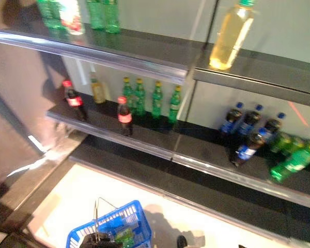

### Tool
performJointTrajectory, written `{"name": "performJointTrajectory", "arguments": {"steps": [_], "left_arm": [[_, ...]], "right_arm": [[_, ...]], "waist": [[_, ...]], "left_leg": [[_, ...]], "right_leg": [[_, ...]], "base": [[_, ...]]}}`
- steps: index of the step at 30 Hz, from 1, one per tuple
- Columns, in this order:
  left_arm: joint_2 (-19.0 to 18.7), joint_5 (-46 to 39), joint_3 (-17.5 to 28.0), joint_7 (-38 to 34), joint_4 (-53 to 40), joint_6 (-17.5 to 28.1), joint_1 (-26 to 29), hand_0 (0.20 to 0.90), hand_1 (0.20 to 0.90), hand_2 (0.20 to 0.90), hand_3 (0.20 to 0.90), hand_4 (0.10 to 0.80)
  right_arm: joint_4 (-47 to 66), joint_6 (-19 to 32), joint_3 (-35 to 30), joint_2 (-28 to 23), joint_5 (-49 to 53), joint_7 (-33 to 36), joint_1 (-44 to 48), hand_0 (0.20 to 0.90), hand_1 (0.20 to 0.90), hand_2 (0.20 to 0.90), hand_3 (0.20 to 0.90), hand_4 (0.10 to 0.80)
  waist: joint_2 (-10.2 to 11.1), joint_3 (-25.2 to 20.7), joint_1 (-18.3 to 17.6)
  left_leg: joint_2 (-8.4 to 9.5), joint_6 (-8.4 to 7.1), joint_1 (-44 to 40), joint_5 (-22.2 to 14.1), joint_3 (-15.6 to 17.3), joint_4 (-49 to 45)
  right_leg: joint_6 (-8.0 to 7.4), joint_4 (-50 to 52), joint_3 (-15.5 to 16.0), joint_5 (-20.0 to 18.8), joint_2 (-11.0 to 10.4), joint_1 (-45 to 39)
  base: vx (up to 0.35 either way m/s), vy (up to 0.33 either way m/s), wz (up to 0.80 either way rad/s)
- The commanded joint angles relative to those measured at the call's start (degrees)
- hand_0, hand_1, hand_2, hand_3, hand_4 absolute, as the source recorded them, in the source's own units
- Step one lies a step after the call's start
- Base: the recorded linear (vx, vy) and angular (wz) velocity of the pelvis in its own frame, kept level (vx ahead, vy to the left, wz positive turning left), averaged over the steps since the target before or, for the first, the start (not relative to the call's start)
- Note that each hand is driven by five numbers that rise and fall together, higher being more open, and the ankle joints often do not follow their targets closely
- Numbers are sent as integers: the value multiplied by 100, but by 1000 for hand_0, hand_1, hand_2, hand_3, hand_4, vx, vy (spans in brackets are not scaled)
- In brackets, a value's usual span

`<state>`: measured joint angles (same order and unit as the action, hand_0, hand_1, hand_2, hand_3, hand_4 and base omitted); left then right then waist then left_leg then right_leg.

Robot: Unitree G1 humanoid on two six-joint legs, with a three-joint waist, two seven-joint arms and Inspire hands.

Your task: Pick up the drink and place into the basket.

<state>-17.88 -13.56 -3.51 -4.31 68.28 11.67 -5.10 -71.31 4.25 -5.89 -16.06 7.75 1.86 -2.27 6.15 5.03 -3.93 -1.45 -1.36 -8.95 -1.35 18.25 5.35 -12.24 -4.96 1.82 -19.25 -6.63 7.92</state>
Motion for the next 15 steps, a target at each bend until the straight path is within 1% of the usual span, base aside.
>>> {"name": "performJointTrajectory", "arguments": {"steps": [1, 2, 3, 4, 5, 6, 7, 8, 9, 10, 11, 12, 14, 15], "left_arm": [[-465, 72, 527, 37, -713, 1088, 584, 300, 300, 300, 200, 100], [-458, -4, 544, 9, -727, 1105, 542, 300, 300, 300, 200, 100], [-452, -27, 557, 17, -721, 1133, 523, 300, 300, 300, 200, 100], [-449, -56, 560, -2, -718, 1132, 522, 300, 300, 300, 200, 100], [-433, -37, 575, 48, -710, 1136, 516, 300, 300, 300, 200, 100], [-407, -52, 593, 59, -704, 1127, 512, 300, 300, 300, 200, 100], [-391, -96, 620, 44, -717, 1109, 495, 300, 300, 300, 200, 100], [-369, -90, 664, 29, -754, 1082, 474, 300, 300, 300, 200, 100], [-354, -33, 663, 23, -796, 1047, 466, 300, 300, 300, 200, 100], [-344, -6, 655, -5, -812, 999, 472, 300, 300, 300, 200, 100], [-317, -49, 613, -32, -839, 950, 501, 300, 300, 300, 200, 100], [-274, -104, 589, -8, -852, 934, 556, 300, 300, 300, 200, 100], [-195, 72, 491, 97, -852, 1019, 655, 300, 300, 300, 200, 100], [-91, 80, 431, 42, -848, 1050, 718, 300, 300, 300, 200, 100]], "right_arm": [[-107, 80, 30, -325, 232, -96, -84, 900, 900, 900, 900, 800], [-138, 166, 51, -289, 185, -123, -96, 900, 900, 900, 900, 800], [-179, 206, 72, -267, 207, -133, -100, 900, 900, 900, 900, 800], [-187, 224, 71, -261, 190, -134, -99, 900, 900, 900, 900, 800], [-213, 230, 63, -230, 267, -115, -88, 900, 900, 900, 900, 800], [-239, 236, 55, -213, 242, -113, -81, 900, 900, 900, 900, 800], [-243, 223, 43, -213, 145, -130, -55, 900, 900, 900, 900, 800], [-219, 180, 38, -213, 51, -155, -25, 900, 900, 900, 900, 800], [-226, 114, 59, -199, 19, -161, 13, 900, 900, 900, 900, 800], [-226, 21, 61, -205, 12, -164, 47, 900, 900, 900, 900, 800], [-234, -22, 98, -193, 79, -158, 81, 900, 900, 900, 900, 800], [-218, -5, 140, -166, 127, -155, 92, 900, 900, 900, 900, 800], [-207, 24, 172, -121, 298, -69, 81, 900, 900, 900, 900, 800], [-227, 66, 136, -76, 356, -36, 30, 900, 900, 900, 900, 800]], "waist": [[-370, 173, 85], [-383, 147, 154], [-390, 114, 196], [-390, 105, 208], [-404, 26, 270], [-395, -32, 326], [-376, -87, 393], [-371, -135, 453], [-372, -172, 484], [-383, -200, 495], [-369, -206, 429], [-360, -200, 351], [-358, -191, 244], [-379, -191, 150]], "left_leg": [[-112, 226, 103, -121, 15, -49], [-149, 274, 184, -89, 246, -90], [-177, 300, 234, -83, 435, -112], [-184, 302, 241, -81, 477, -114], [-198, 275, 241, -167, 547, -91], [-224, 242, 275, -132, 723, -92], [-267, 196, 294, -98, 890, -88], [-330, 143, 297, -47, 1044, -85], [-415, 88, 293, 11, 1211, -96], [-542, -17, 294, 116, 1316, -107], [-626, -75, 261, 173, 1374, -118], [-722, -131, 258, 227, 1455, -133], [-875, -211, 277, 312, 1558, -136], [-971, -261, 318, 358, 1573, -130]], "right_leg": [[69, 1334, 891, 845, -599, -270], [127, 1591, 1100, 930, -648, -383], [173, 1671, 1227, 994, -683, -460], [181, 1675, 1259, 1011, -691, -478], [137, 1616, 1412, 1197, -725, -666], [155, 1446, 1600, 1280, -756, -826], [157, 1309, 1854, 1270, -836, -958], [169, 1097, 2070, 1319, -860, -1101], [205, 834, 2175, 1449, -737, -1236], [273, 589, 2220, 1576, -633, -1328], [337, 414, 2091, 1619, -465, -1333], [409, 336, 2006, 1644, -380, -1333], [486, 263, 1932, 1675, -271, -1339], [548, 264, 1887, 1739, -163, -1316]], "base": [[-387, -7, -104], [-386, -49, -111], [-215, -42, -111], [-110, -100, -117], [-70, -134, -108], [-88, -209, -119], [-96, -241, -132], [-61, -298, -163], [-13, -357, -169], [12, -412, -163], [10, -384, -130], [-17, -341, -113], [-35, -316, -101], [-34, -249, -63]]}}
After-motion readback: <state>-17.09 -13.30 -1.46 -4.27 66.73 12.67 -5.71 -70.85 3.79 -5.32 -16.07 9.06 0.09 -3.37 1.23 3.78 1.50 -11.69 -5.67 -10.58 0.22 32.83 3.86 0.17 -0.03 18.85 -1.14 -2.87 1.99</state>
